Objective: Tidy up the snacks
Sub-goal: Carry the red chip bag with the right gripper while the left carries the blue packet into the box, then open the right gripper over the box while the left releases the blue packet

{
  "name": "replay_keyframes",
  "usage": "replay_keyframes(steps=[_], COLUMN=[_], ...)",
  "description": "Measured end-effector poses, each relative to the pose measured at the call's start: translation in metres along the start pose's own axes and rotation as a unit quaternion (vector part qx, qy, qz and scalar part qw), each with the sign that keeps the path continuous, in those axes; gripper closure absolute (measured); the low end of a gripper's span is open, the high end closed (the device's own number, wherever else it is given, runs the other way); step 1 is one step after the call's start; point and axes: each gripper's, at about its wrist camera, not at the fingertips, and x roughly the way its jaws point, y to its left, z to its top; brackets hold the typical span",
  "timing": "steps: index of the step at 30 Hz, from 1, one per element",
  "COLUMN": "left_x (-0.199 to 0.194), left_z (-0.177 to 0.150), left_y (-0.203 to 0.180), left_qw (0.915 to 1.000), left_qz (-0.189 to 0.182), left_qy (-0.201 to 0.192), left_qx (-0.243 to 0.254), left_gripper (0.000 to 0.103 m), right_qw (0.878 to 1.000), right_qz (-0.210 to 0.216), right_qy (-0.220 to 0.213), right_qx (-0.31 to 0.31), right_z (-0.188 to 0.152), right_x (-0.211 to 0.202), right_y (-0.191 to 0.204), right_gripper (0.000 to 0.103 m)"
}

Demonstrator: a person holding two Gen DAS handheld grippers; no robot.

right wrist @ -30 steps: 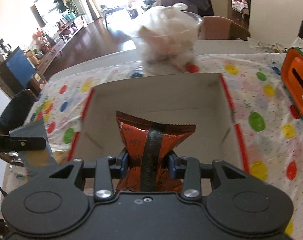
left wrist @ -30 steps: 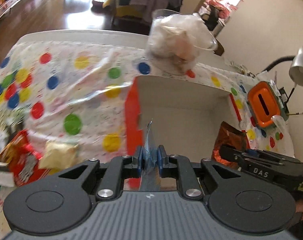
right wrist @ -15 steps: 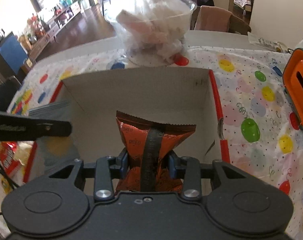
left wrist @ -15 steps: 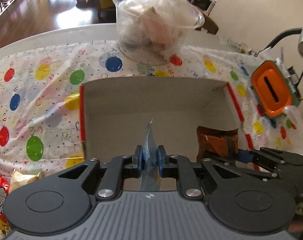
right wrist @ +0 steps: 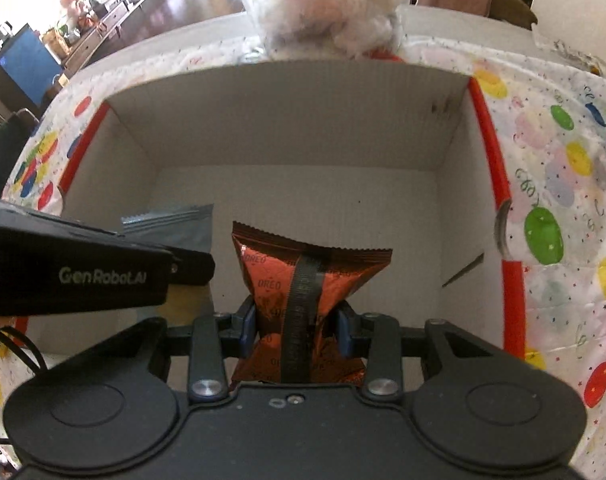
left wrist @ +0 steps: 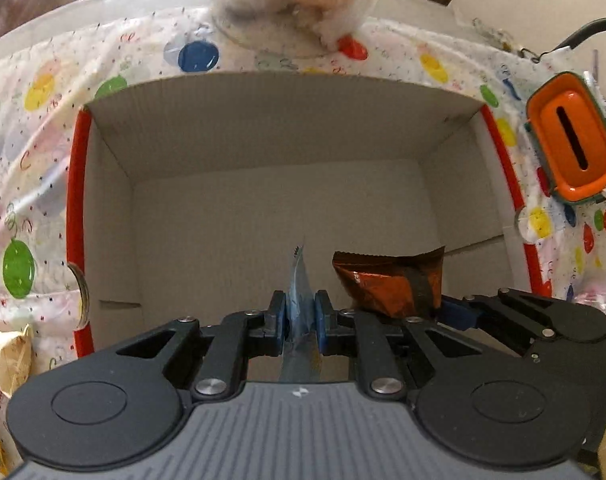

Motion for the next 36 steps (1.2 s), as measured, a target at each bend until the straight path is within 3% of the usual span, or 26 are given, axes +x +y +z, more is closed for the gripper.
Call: replay_keyframes(steps=[8,18,26,30,36], left_x=[0.01,0.002,-0.021,-0.036,-0.059], left_z=[0.004,-0.003,-0.013,-0.02,-0.035], left_y=[-0.003,-0.001,0.004,0.006,0.013], left_qw=[0.9996,0.9998,0.9998,0.9992,0.9976], left_qz=[0.011,0.012,0.007,0.005,0.002], left_qy=[0.024,0.017,-0.016,-0.039,-0.069], left_qx=[-0.002,-0.003,-0.004,0.003,0.013], left_gripper=[0.089,0.085,0.076,0.075,0.074], right_qw=[1.0,1.0,0.999,0.999,0.998], right_qz=[0.002,0.007,0.007,0.01,0.014], right_qy=[0.007,0.002,-0.017,-0.035,-0.055], right_qx=[0.005,0.019,0.032,0.034,0.026], right_z=[0.001,-0.005,-0.011,-0.013,-0.015], right_x=[0.005,-0.002,-0.02,-0.033,-0.048], right_y=[-0.005,-0.01,-0.011,-0.01,-0.002], right_gripper=[0.065,0.059,0.048,0.039,0.036])
